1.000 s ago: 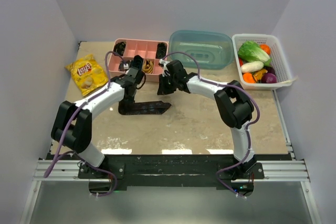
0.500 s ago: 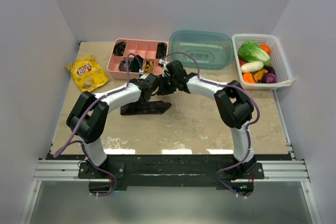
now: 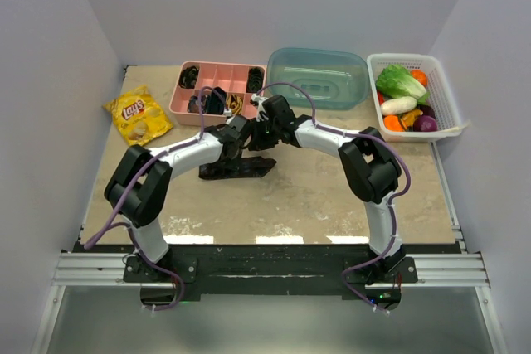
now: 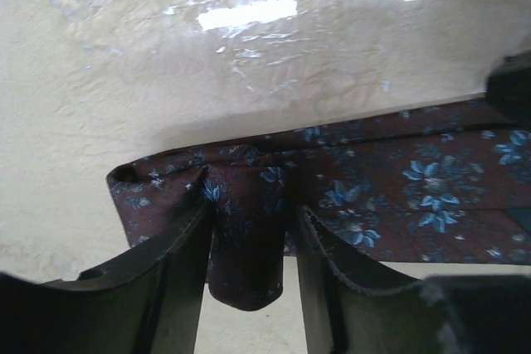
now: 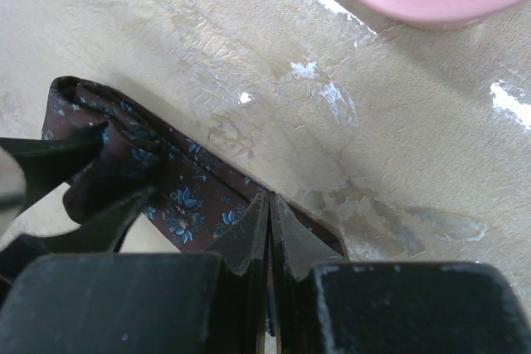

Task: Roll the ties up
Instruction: Roll the tie at the center of the board.

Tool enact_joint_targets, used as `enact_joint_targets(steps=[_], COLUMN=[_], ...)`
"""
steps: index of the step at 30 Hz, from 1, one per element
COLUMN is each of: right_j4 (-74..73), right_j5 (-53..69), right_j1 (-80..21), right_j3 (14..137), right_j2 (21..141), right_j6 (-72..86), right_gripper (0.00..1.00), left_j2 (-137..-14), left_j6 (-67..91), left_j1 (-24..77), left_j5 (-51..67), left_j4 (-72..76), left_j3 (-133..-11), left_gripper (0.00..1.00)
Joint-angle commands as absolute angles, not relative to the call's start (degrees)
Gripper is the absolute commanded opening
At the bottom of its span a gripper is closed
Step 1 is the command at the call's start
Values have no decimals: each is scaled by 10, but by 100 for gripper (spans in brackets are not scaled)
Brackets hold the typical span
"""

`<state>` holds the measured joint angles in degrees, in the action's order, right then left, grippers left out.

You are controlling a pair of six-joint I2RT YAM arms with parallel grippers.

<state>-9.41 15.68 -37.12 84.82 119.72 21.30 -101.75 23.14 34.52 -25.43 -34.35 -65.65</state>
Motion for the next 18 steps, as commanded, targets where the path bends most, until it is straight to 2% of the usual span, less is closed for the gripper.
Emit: enact_joint_targets(steps=[1, 3, 11, 18], right_j4=[-91, -91, -88, -67], right_j5=[157, 157, 157, 194], right_j1=[-373, -373, -373, -380], right_j3=[851, 851, 850, 847], right_j2=[1184, 1183, 1172, 1158], right_j6=[202, 202, 199, 196], right_gripper=[6, 5, 5, 5], left_j2=[-1003, -990, -921, -848], left_j6=[246, 247, 245, 243], left_j1=[346, 346, 343, 291], left_j5=[-189, -183, -165, -92], left_j4=[-307, -306, -299, -258], left_j3=[-643, -644, -653, -620], left_gripper=[57, 64, 82, 86])
